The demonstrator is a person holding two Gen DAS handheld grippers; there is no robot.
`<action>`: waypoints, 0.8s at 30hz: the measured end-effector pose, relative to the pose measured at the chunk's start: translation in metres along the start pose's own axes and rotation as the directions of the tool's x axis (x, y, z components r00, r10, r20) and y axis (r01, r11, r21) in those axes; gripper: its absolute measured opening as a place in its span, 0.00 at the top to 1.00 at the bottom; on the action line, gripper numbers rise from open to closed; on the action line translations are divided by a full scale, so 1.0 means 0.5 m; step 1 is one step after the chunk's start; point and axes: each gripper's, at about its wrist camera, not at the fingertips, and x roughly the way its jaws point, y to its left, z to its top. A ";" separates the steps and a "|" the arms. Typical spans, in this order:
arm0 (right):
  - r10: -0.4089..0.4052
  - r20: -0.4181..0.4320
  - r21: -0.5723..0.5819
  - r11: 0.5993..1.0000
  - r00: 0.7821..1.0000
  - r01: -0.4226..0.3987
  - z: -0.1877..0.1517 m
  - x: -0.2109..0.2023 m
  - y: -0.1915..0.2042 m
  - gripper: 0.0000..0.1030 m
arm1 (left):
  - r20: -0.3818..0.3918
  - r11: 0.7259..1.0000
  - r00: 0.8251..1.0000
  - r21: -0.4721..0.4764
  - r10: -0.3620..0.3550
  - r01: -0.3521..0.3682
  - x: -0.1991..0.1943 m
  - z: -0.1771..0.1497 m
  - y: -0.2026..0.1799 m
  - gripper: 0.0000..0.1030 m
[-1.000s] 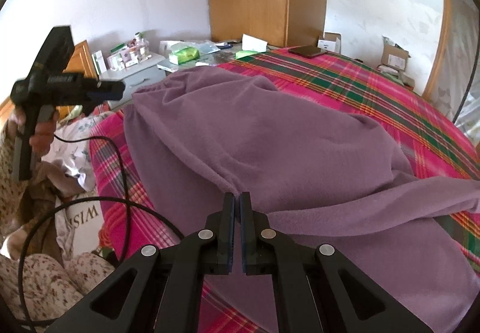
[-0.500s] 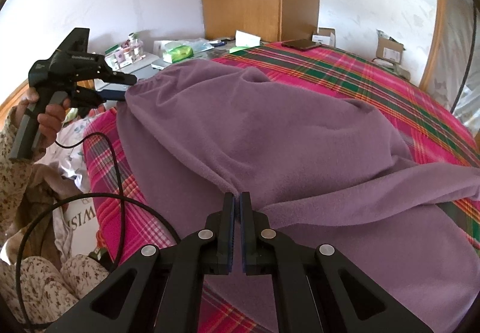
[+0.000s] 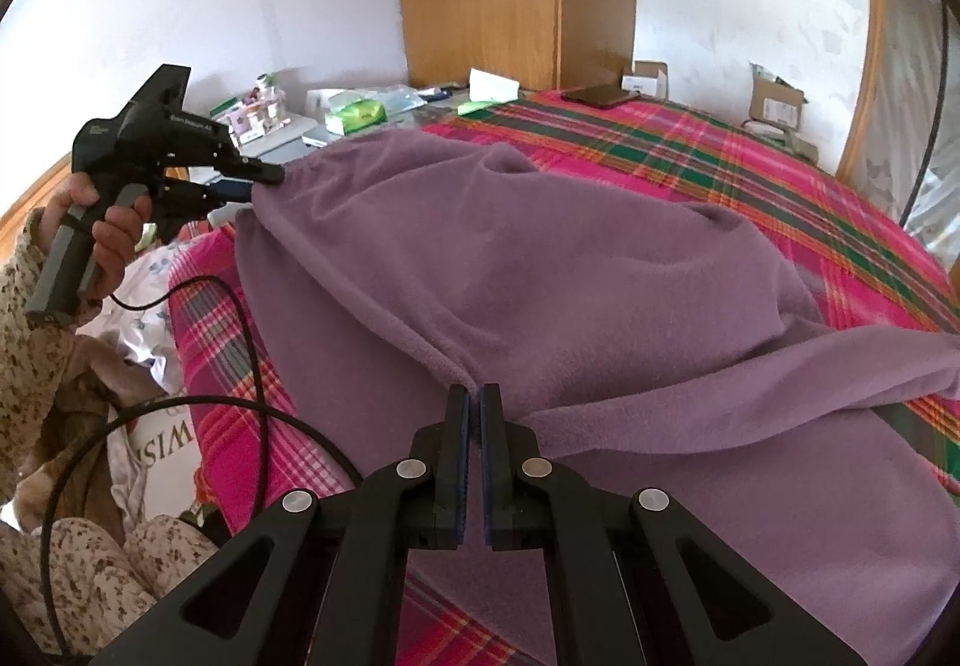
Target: Fold clothes
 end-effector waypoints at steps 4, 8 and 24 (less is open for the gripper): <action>0.001 0.031 -0.017 1.000 1.000 -0.001 0.009 -0.019 0.007 0.97 | 0.030 1.000 0.999 0.006 -0.014 0.014 -0.018 0.005 -0.012 0.86; 0.007 0.065 -0.027 1.000 0.998 -0.005 0.020 -0.043 0.010 0.97 | 0.042 0.999 0.999 0.024 -0.023 0.022 -0.033 0.008 -0.024 0.86; 0.067 -0.026 -0.055 0.996 0.997 -0.068 -0.019 -0.048 0.021 0.97 | -0.011 0.995 0.998 0.072 0.067 -0.066 -0.026 -0.031 -0.002 0.86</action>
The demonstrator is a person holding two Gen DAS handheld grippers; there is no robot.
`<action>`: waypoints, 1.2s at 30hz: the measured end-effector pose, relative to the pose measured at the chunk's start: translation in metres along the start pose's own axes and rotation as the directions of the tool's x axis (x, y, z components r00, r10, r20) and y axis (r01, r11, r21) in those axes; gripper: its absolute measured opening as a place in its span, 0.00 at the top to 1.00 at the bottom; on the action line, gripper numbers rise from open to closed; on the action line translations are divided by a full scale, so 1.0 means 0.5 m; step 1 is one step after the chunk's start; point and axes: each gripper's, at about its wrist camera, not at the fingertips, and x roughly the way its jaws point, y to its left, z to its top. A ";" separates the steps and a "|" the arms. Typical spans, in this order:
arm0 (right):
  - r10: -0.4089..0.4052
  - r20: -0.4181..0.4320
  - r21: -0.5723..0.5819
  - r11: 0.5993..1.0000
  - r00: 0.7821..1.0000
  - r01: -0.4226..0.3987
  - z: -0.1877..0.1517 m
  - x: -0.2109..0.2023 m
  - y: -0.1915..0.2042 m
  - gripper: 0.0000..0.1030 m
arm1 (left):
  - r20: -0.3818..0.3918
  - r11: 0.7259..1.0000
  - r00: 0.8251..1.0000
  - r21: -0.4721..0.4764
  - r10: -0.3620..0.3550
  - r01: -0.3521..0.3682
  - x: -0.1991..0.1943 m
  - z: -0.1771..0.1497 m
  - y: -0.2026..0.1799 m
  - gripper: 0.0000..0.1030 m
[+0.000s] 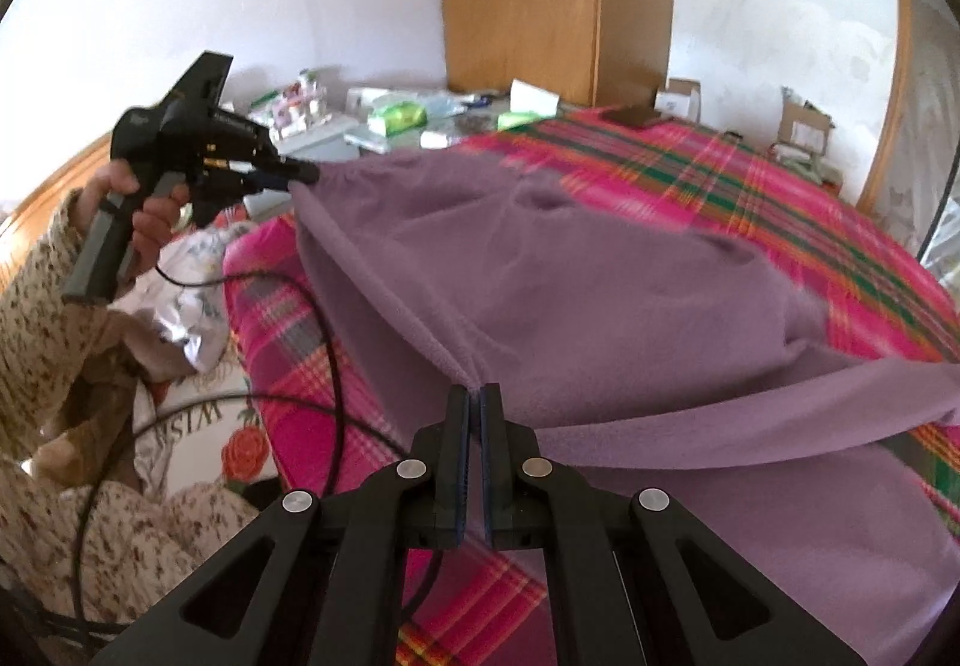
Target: Fold clothes
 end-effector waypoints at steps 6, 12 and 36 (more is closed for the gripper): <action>0.023 -0.042 0.026 0.999 0.999 -0.022 -0.018 0.029 -0.006 0.97 | -0.006 0.999 0.999 0.019 0.037 -0.037 0.012 -0.009 0.006 0.86; 0.038 -0.072 0.045 0.998 0.997 -0.035 -0.026 0.049 -0.012 0.97 | -0.012 0.998 0.999 0.035 0.050 -0.050 0.017 -0.011 0.007 0.86; 0.084 -0.086 0.138 0.988 0.993 -0.072 -0.032 0.044 -0.028 0.88 | -0.019 0.995 0.997 0.058 0.076 -0.075 -0.001 -0.028 0.005 0.83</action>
